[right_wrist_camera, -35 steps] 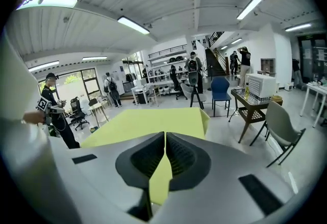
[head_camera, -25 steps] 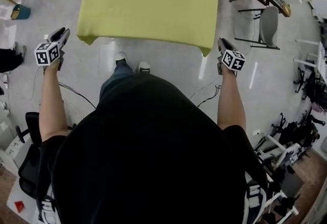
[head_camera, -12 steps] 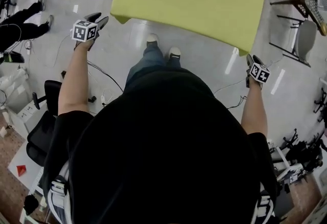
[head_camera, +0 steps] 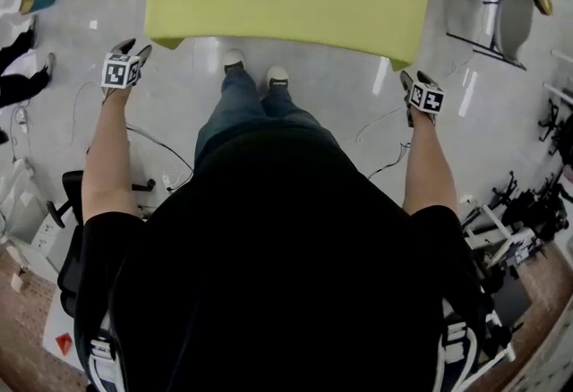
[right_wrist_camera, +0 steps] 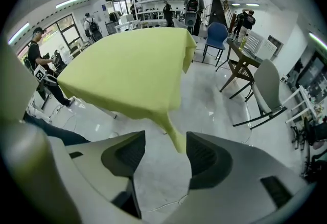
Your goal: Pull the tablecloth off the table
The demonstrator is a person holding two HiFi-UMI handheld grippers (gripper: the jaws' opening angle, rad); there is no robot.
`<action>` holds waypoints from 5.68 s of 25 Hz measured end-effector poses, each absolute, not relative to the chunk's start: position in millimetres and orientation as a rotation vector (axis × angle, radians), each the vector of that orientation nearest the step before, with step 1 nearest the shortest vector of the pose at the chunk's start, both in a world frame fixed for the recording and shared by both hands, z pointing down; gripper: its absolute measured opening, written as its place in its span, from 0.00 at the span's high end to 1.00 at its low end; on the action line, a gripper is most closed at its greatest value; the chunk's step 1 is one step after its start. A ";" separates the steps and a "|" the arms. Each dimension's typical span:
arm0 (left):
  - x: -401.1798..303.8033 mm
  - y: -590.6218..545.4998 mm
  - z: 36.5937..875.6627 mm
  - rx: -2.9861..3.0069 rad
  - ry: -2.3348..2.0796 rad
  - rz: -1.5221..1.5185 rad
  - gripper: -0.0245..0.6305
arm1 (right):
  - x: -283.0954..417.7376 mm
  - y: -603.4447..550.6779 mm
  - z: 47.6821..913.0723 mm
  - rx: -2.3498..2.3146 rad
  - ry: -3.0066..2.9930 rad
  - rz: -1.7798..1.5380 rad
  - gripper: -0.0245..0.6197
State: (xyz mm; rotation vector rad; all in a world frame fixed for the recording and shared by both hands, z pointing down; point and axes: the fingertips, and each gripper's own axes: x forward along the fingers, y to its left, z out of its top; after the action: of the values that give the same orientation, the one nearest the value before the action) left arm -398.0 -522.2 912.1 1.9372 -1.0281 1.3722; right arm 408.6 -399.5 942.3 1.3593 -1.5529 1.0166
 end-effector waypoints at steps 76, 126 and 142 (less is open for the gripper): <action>-355.5 -470.9 744.2 2.098 -1.130 1.723 0.93 | 466.4 -335.2 826.2 1.110 -1.679 0.729 0.93; -466.1 -213.9 714.5 2.308 -0.982 1.614 0.93 | 353.7 -39.0 737.2 1.414 -1.495 0.817 0.93; -464.2 -130.6 730.0 2.263 -0.969 1.613 0.93 | 356.3 51.8 757.3 1.385 -1.474 0.872 0.93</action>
State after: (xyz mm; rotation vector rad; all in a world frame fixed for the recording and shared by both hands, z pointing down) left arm -464.2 -130.6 730.0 2.2628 -0.9689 1.6126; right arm 356.3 51.8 757.3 1.3852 -1.4743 0.8715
